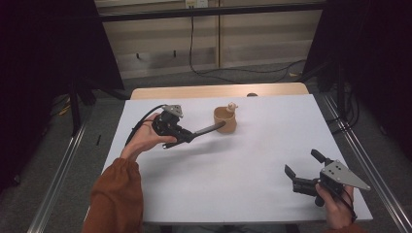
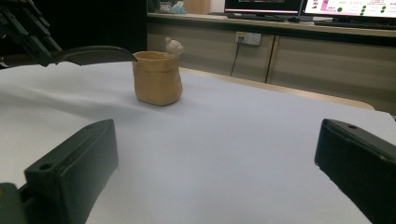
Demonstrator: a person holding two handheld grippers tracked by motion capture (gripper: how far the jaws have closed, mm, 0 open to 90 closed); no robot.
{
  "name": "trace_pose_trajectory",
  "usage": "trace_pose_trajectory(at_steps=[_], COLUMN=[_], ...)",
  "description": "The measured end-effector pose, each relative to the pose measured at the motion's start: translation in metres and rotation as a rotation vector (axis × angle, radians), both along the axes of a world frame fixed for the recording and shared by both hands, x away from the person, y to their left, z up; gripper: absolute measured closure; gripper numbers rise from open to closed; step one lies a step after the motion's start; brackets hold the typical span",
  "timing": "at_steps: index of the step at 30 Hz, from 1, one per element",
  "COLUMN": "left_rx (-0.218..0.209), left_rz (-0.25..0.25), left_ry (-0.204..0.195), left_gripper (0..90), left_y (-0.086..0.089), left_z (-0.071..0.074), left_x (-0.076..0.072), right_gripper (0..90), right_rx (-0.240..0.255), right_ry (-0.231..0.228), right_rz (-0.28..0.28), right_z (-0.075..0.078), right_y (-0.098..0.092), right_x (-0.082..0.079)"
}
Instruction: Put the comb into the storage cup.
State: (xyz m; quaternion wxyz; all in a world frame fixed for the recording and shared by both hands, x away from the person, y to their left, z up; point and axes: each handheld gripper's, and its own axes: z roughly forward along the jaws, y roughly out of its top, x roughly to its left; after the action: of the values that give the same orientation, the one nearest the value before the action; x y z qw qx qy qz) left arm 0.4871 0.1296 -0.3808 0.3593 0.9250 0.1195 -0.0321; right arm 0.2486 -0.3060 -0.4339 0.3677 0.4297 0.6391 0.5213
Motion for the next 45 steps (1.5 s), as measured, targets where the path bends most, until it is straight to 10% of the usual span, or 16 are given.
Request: trace_pose_trajectory(at_steps=[13,45], left_rx=[-0.126,-0.378], left_rz=[0.1,0.337], left_ry=[-0.096,-0.185], left_gripper=[73.0,73.0], left_y=[0.01,0.013], left_z=[0.015,0.021], left_x=[-0.011,-0.009], right_gripper=[0.0,0.0], right_rx=[0.0,0.002], right_ry=[0.0,0.002], right_rz=[-0.001,0.0], right_z=[0.0,0.0], right_y=[0.0,0.0], right_x=[0.0,0.0])
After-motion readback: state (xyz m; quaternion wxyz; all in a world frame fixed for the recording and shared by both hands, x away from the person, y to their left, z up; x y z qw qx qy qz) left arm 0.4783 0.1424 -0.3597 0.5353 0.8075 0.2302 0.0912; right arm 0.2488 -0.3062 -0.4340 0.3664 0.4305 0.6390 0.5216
